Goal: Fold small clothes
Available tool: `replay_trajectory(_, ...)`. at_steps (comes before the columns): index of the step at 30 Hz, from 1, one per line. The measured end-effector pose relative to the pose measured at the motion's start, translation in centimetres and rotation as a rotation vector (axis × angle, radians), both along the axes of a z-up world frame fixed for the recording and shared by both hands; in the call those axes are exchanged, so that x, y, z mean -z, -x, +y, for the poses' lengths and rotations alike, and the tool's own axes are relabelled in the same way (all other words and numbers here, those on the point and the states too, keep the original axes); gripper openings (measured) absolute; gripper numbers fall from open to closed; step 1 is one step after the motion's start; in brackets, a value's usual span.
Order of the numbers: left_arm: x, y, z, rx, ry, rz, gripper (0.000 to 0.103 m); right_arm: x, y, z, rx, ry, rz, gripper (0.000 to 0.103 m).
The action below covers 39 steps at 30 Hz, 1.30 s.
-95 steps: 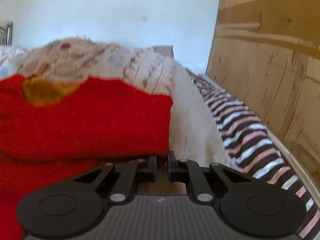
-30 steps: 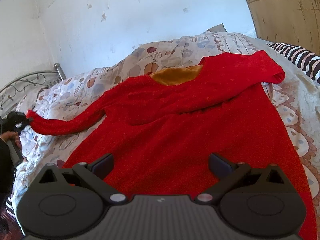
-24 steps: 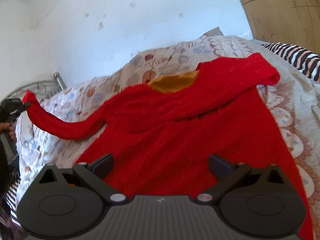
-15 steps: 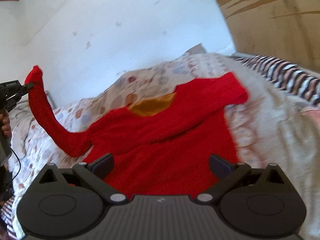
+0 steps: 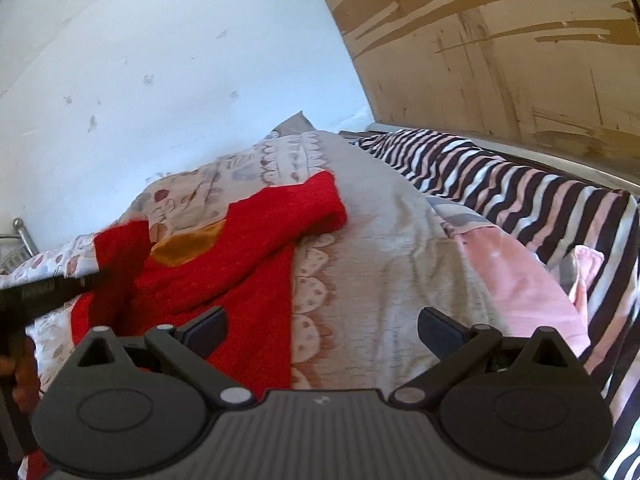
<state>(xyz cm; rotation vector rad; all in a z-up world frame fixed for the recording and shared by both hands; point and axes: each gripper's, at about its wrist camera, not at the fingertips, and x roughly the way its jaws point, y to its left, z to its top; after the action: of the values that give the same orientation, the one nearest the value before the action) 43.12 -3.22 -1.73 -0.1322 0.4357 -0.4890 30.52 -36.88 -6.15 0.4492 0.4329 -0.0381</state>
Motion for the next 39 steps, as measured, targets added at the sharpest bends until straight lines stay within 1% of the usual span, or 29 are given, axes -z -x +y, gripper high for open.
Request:
replay_trajectory(1,0.5,-0.1,0.3,0.021,0.001,0.025,0.034,0.2,0.0,0.0,0.000,-0.002,0.003,0.103)
replay_trajectory(2,0.7,0.1,0.5,0.036,0.000,0.042,0.056,0.3,-0.2,0.1,-0.001,-0.005,0.005,0.103)
replay_trajectory(3,0.9,0.3,0.8,0.041,-0.011,0.052,0.068,0.4,-0.2,0.2,-0.005,-0.009,0.007,0.103)
replay_trajectory(4,1.0,0.4,0.9,0.036,-0.027,0.047,0.083,0.4,-0.4,0.4,-0.014,-0.013,0.006,0.103)
replay_trajectory(6,1.2,1.2,2.1,0.019,-0.051,0.021,0.086,0.4,-0.5,1.0,-0.035,-0.014,0.003,0.103)
replay_trajectory(8,1.1,1.8,3.1,-0.009,-0.068,0.019,0.093,0.2,-0.9,1.8,-0.062,-0.014,-0.003,0.103)
replay_trajectory(12,0.0,2.4,7.0,-0.144,-0.046,0.038,0.099,-0.4,-2.4,3.3,-0.144,-0.015,-0.014,0.103)
replay_trajectory(14,-0.3,1.5,9.5,-0.239,-0.055,0.041,0.102,-0.8,-3.7,4.2,-0.190,-0.021,-0.012,0.103)
replay_trajectory(16,-0.5,0.0,12.1,-0.335,-0.069,0.046,0.102,-1.2,-5.4,5.3,-0.242,-0.021,0.013,0.103)
replay_trajectory(18,-0.4,-1.8,14.8,-0.401,-0.056,0.050,0.102,-1.5,-7.1,6.6,-0.291,-0.017,0.034,0.103)
replay_trajectory(19,-0.4,-2.7,16.1,-0.429,-0.041,0.047,0.102,-1.7,-7.9,7.2,-0.316,-0.018,0.029,0.103)
replay_trajectory(20,-0.2,-3.6,17.4,-0.443,-0.014,0.033,0.102,-1.9,-8.7,7.7,-0.335,-0.017,0.018,0.101)
replay_trajectory(21,-0.1,-4.8,18.3,-0.443,0.004,0.030,0.102,-2.0,-9.5,8.3,-0.337,-0.012,0.014,0.097)
replay_trajectory(22,0.0,-6.0,19.2,-0.442,0.028,0.043,0.102,-2.0,-10.4,8.9,-0.332,-0.009,0.017,0.094)
replay_trajectory(24,0.1,-8.5,20.3,-0.443,0.077,0.069,0.100,-1.8,-12.1,9.7,-0.330,-0.030,0.021,0.082)
replay_trajectory(25,0.2,-9.7,20.7,-0.429,0.096,0.083,0.098,-1.6,-12.8,9.9,-0.332,-0.043,0.025,0.078)
replay_trajectory(26,0.3,-10.8,21.2,-0.417,0.114,0.104,0.094,-1.3,-13.2,10.1,-0.326,-0.047,0.031,0.070)
replay_trajectory(27,0.5,-12.1,21.5,-0.418,0.128,0.135,0.092,-1.0,-13.7,10.4,-0.318,-0.040,0.036,0.060)
replay_trajectory(28,1.0,-13.3,21.6,-0.413,0.143,0.173,0.090,-0.6,-14.0,10.7,-0.314,-0.032,0.043,0.055)
replay_trajectory(30,1.9,-15.2,22.0,-0.388,0.181,0.238,0.084,0.2,-14.5,11.0,-0.310,-0.025,0.058,0.038)
replay_trajectory(31,2.3,-16.2,22.0,-0.375,0.202,0.274,0.080,0.7,-14.5,11.1,-0.309,-0.022,0.061,0.036)
replay_trajectory(32,2.6,-16.8,22.0,-0.365,0.219,0.290,0.073,1.1,-14.4,11.1,-0.307,-0.022,0.061,0.030)
replay_trajectory(33,2.7,-17.1,21.9,-0.347,0.235,0.287,0.065,1.3,-14.4,11.0,-0.308,-0.027,0.057,0.026)
replay_trajectory(34,2.7,-17.4,21.6,-0.320,0.243,0.272,0.035,1.3,-14.2,10.9,-0.313,-0.034,0.050,0.025)
replay_trajectory(35,2.3,-17.5,21.3,-0.317,0.235,0.257,0.018,1.4,-14.2,10.9,-0.318,-0.038,0.044,0.024)
replay_trajectory(36,1.8,-17.4,20.8,-0.332,0.215,0.229,0.018,1.5,-14.1,10.9,-0.323,-0.037,0.041,0.024)
replay_trajectory(37,1.1,-16.8,20.1,-0.334,0.187,0.173,0.015,1.5,-14.0,10.9,-0.327,-0.036,0.039,0.024)
replay_trajectory(38,0.3,-15.9,19.3,-0.321,0.143,0.096,0.014,1.6,-13.9,10.9,-0.329,-0.035,0.037,0.024)
replay_trajectory(39,-0.6,-14.9,18.1,-0.325,0.062,0.007,0.014,1.6,-13.9,11.0,-0.331,-0.035,0.037,0.024)
